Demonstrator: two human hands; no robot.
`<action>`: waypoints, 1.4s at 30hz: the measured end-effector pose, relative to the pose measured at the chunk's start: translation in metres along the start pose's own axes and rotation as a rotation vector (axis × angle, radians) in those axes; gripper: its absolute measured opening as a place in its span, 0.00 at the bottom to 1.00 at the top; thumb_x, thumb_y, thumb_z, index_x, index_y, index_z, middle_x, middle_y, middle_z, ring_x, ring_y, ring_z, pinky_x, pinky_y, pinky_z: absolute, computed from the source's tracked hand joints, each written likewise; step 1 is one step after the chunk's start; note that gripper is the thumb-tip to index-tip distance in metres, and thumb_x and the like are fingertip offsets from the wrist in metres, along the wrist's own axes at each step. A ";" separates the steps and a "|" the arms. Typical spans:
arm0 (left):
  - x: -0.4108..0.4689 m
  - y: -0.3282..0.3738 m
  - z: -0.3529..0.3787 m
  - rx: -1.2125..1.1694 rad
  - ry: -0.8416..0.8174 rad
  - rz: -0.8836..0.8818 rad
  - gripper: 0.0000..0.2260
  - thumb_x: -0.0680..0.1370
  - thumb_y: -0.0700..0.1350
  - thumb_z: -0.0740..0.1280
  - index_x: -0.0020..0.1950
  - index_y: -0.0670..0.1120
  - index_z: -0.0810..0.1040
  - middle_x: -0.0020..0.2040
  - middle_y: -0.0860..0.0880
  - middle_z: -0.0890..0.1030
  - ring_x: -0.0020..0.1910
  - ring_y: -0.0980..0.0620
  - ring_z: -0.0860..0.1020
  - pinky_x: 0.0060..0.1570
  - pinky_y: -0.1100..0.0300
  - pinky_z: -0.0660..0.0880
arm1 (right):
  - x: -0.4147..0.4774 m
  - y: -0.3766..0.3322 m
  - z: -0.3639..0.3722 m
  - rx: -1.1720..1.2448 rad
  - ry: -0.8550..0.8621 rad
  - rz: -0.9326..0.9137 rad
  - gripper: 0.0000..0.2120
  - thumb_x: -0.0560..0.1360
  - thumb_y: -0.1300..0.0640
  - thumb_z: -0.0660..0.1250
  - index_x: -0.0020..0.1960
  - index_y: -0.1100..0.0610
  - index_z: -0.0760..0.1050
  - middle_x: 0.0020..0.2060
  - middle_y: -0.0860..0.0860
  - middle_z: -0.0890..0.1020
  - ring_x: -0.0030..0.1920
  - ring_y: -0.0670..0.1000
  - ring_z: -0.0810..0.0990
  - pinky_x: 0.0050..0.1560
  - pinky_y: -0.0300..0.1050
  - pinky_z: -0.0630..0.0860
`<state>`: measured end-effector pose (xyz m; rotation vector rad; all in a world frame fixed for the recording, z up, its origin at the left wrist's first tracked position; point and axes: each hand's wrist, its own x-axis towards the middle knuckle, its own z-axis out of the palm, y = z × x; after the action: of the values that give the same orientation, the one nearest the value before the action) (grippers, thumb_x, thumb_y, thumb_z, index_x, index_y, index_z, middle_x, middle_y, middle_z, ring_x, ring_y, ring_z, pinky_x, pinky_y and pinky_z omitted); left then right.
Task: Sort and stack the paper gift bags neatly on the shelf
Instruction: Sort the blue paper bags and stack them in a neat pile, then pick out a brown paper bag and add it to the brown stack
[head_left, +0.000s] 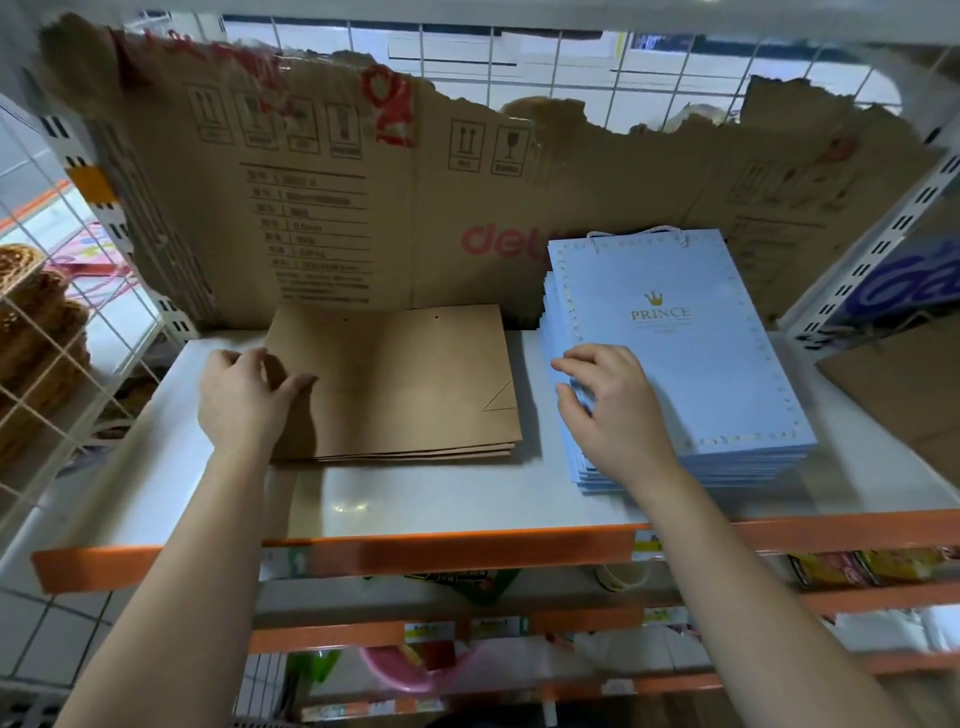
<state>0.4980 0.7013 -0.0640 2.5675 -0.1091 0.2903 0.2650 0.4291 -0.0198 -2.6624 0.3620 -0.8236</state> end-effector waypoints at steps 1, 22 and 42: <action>0.002 -0.001 0.002 0.018 -0.002 0.021 0.23 0.71 0.60 0.72 0.57 0.44 0.79 0.54 0.39 0.74 0.57 0.37 0.71 0.49 0.47 0.72 | -0.001 0.000 0.001 -0.001 0.001 -0.001 0.12 0.75 0.62 0.65 0.57 0.61 0.81 0.51 0.54 0.81 0.55 0.53 0.75 0.56 0.39 0.68; -0.025 0.049 0.008 0.043 0.134 0.319 0.12 0.78 0.43 0.63 0.58 0.42 0.80 0.55 0.36 0.78 0.54 0.34 0.73 0.51 0.44 0.71 | -0.005 0.001 -0.015 0.157 0.066 0.051 0.12 0.76 0.63 0.63 0.57 0.60 0.80 0.55 0.53 0.81 0.61 0.51 0.76 0.62 0.43 0.72; -0.279 0.430 0.095 -0.201 -0.214 1.082 0.20 0.77 0.53 0.54 0.60 0.47 0.77 0.55 0.44 0.78 0.50 0.38 0.77 0.45 0.47 0.75 | -0.134 0.245 -0.242 0.007 0.245 0.340 0.10 0.76 0.61 0.66 0.57 0.58 0.79 0.54 0.49 0.79 0.55 0.43 0.74 0.55 0.22 0.63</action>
<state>0.1854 0.2918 0.0147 2.0884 -1.5205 0.3556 -0.0175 0.1936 0.0083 -2.3976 0.8418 -1.0324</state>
